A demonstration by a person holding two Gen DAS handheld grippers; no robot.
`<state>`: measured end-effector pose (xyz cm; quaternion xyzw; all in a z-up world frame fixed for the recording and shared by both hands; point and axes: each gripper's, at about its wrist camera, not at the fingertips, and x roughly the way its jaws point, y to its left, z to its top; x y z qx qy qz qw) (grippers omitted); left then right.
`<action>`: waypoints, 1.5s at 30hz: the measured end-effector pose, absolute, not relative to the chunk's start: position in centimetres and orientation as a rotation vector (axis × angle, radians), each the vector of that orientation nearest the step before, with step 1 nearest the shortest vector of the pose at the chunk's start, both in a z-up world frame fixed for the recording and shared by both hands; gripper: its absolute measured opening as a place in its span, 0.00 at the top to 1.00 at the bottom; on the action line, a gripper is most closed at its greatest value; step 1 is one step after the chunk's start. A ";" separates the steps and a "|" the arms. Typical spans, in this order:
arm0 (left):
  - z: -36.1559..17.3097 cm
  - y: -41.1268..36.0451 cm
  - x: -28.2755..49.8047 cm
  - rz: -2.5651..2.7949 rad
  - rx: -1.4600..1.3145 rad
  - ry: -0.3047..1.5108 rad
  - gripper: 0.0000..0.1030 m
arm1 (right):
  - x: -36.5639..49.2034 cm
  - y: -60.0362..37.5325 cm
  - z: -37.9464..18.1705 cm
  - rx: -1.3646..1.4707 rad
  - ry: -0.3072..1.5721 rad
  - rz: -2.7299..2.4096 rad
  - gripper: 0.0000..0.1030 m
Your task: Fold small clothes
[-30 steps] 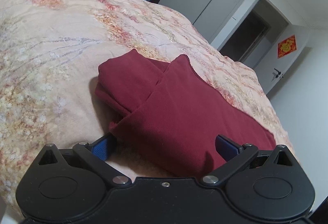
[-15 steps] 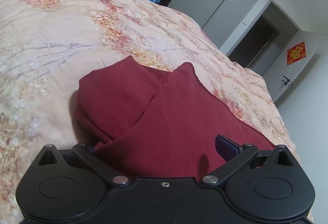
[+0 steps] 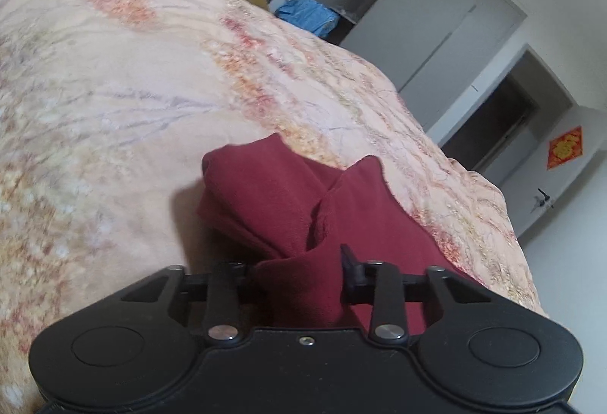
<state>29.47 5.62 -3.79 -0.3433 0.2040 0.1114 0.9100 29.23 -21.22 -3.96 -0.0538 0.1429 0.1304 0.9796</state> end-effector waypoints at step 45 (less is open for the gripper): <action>2.5 -21.4 32.3 -0.520 0.047 0.560 0.73 | 15.2 -42.0 -2.5 0.101 0.471 -0.258 0.00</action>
